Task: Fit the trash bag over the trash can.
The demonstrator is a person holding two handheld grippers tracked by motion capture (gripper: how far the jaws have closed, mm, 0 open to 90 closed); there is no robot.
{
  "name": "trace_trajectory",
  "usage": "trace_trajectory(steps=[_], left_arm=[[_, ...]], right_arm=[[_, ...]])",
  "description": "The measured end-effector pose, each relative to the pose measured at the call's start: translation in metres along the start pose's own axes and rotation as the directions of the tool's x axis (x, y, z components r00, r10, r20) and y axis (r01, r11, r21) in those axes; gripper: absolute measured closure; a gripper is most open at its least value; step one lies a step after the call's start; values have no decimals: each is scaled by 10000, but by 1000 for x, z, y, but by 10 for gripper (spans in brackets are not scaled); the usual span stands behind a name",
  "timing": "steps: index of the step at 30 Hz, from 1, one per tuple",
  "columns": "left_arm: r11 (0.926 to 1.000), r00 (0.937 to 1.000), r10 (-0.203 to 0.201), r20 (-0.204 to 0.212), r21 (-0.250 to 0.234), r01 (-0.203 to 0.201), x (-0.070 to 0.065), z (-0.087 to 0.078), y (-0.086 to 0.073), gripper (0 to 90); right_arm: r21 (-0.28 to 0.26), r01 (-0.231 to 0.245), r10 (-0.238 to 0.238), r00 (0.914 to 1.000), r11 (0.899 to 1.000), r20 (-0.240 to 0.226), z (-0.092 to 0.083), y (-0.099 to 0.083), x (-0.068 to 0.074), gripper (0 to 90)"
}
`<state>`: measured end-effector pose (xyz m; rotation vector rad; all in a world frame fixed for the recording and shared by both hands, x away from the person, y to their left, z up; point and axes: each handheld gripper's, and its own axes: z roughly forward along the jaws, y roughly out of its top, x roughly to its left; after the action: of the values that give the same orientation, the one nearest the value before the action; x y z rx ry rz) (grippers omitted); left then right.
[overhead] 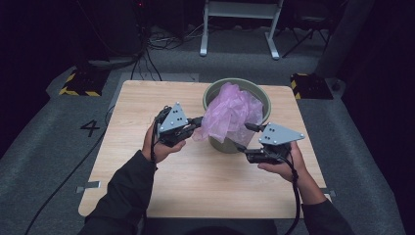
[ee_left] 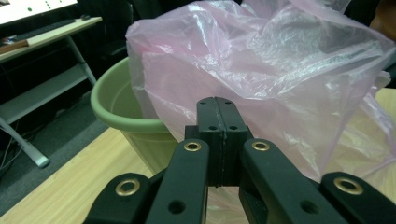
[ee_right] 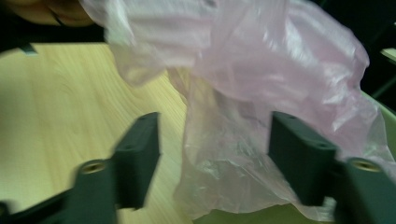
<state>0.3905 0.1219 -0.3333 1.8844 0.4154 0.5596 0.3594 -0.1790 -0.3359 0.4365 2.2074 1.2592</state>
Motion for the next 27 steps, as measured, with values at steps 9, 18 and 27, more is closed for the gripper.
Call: trace_trajectory(steps=[9, 18, 27], left_arm=[[9980, 9977, -627, -273, -129, 624, 18, -6, -7, 900], [9972, 9968, -742, -289, 28, 743, 21, -4, -13, 900], [9976, 9963, -686, -520, 31, 688, 28, -4, -13, 900]], right_arm=[[472, -102, 48, 9937, 9988, 1118, 4, -8, -14, 865], [-182, 263, -255, 9987, 9995, 434, -1, -13, -2, 332], [296, 622, -671, 9746, 9976, 2139, 12, -12, -2, 702]])
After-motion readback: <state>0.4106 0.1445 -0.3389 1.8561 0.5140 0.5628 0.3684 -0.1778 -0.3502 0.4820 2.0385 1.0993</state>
